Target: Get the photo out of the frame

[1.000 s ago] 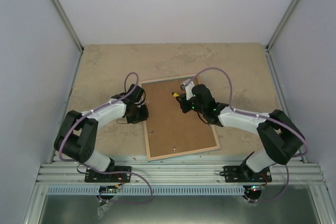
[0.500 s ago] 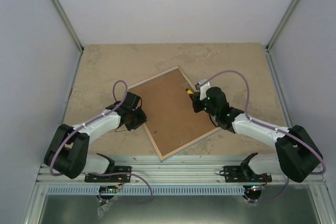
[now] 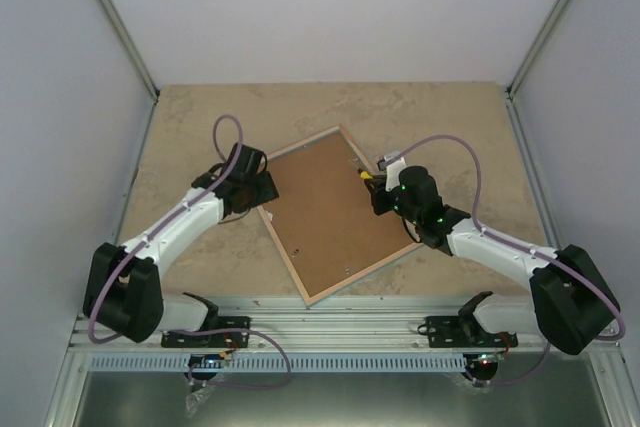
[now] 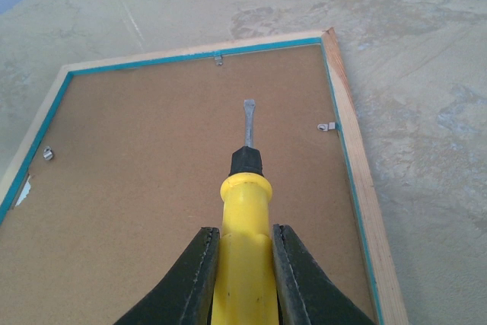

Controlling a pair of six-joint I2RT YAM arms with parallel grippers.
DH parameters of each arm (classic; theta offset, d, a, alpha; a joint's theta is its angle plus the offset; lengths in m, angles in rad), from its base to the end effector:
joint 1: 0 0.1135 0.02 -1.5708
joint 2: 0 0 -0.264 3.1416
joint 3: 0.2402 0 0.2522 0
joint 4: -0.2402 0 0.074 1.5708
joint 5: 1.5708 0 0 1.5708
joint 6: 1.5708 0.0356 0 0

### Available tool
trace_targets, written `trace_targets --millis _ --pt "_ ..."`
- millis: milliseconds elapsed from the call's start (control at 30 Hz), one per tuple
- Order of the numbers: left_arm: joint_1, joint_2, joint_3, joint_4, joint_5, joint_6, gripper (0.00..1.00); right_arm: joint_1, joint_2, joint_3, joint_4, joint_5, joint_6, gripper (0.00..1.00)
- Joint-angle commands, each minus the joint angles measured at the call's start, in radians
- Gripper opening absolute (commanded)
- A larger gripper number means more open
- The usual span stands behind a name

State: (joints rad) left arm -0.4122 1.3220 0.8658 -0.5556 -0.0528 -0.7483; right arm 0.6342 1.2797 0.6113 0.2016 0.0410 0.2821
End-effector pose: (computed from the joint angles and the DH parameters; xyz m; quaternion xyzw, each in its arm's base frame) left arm 0.2385 -0.1022 0.2224 -0.1679 0.9461 -0.1300 0.2445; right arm 0.2196 0.1597 0.2124 -0.1385 0.8400 0.2162 0.4779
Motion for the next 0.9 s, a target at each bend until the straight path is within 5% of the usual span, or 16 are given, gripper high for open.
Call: trace_targets --millis 0,300,867 --pt "0.046 0.110 0.120 -0.004 -0.077 0.280 0.67 -0.008 -0.035 -0.008 -0.003 -0.012 -0.014 0.00" --pt "0.105 0.394 0.325 0.132 0.001 0.575 0.76 -0.008 -0.082 -0.013 -0.064 -0.031 -0.023 0.00" --pt "0.145 0.770 0.644 0.134 0.141 0.773 0.82 -0.008 -0.106 -0.015 -0.112 -0.039 -0.031 0.01"
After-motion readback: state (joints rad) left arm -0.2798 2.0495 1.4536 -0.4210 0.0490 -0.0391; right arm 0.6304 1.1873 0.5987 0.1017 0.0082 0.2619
